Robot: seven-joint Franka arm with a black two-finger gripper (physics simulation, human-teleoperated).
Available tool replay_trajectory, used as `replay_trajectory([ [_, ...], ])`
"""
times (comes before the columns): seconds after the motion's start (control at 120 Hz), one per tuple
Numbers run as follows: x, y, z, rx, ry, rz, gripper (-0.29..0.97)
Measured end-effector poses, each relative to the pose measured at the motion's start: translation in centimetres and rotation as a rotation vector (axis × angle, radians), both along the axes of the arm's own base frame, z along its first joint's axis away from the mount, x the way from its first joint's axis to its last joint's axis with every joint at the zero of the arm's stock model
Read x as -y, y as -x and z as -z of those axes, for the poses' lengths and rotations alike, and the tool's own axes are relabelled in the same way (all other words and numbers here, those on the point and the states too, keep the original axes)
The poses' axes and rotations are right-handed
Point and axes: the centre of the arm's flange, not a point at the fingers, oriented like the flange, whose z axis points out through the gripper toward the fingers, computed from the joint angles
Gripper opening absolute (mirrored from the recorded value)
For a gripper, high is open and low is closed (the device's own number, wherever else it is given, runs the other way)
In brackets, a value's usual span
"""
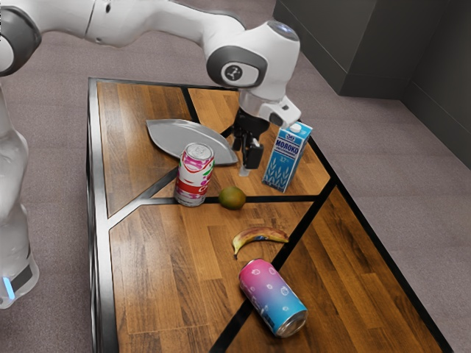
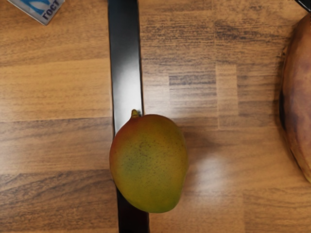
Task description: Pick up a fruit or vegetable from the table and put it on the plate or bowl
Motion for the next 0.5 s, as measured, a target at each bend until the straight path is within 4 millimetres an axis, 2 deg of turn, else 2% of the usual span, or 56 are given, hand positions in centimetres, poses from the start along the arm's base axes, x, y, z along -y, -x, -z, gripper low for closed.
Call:
replay_trajectory([
  [0.5,-0.1,-0.3,5.8,0.001,0.012,0.143,0.68],
])
